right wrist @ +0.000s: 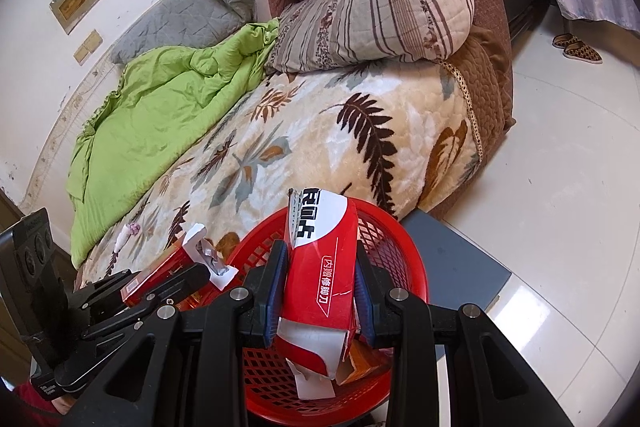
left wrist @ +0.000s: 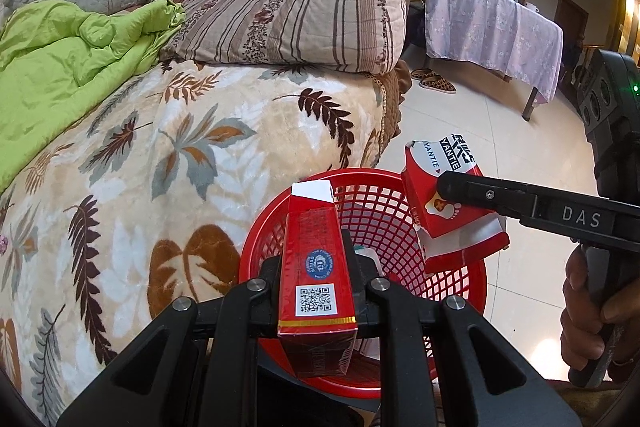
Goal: Collect trash
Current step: 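Lower both items into the red basket and open both grippers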
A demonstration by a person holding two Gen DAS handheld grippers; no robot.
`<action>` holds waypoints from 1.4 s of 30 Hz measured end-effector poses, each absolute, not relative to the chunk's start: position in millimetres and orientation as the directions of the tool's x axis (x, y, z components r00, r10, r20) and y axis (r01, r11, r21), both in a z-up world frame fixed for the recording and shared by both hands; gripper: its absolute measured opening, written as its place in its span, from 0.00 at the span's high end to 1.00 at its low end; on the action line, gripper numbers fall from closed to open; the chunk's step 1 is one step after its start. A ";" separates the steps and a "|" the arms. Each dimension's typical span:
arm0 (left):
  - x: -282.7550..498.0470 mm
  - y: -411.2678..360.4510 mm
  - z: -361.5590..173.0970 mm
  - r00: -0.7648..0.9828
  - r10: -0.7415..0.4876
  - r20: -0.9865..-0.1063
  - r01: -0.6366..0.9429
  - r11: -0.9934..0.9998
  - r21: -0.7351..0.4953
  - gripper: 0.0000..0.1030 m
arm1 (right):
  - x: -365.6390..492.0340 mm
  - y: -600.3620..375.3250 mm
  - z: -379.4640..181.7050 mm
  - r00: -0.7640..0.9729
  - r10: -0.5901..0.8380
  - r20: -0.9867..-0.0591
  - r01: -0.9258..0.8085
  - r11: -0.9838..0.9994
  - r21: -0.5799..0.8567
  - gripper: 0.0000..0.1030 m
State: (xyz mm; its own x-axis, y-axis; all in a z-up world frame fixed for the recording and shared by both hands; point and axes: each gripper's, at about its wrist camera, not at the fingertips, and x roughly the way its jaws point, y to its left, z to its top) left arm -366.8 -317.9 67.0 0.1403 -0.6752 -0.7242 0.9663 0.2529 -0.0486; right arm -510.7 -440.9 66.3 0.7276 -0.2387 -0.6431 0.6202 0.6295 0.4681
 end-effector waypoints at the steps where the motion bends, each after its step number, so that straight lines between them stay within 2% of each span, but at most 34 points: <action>1: -366.8 -318.1 66.2 0.140 -0.674 -0.725 0.966 0.253 -0.048 0.84 | -510.5 -441.4 65.4 0.727 -0.238 -0.644 0.621 0.628 0.469 0.67; 14: -367.1 -321.4 62.4 0.131 -0.664 -0.736 0.967 0.250 -0.054 0.84 | -508.5 -441.9 59.0 0.717 -0.236 -0.656 0.631 0.620 0.467 0.67; 30: -358.6 -326.2 54.2 0.048 -0.639 -0.768 0.963 0.233 -0.133 0.84 | -503.8 -444.3 52.5 0.687 -0.245 -0.684 0.657 0.610 0.442 0.67; 38: -357.8 -327.0 52.8 0.043 -0.631 -0.775 0.961 0.239 -0.141 0.83 | -502.7 -444.8 52.7 0.670 -0.247 -0.700 0.669 0.608 0.426 0.58; 42: -355.7 -326.8 51.7 0.036 -0.627 -0.778 0.960 0.239 -0.149 0.83 | -502.7 -444.6 52.1 0.670 -0.245 -0.701 0.671 0.605 0.429 0.57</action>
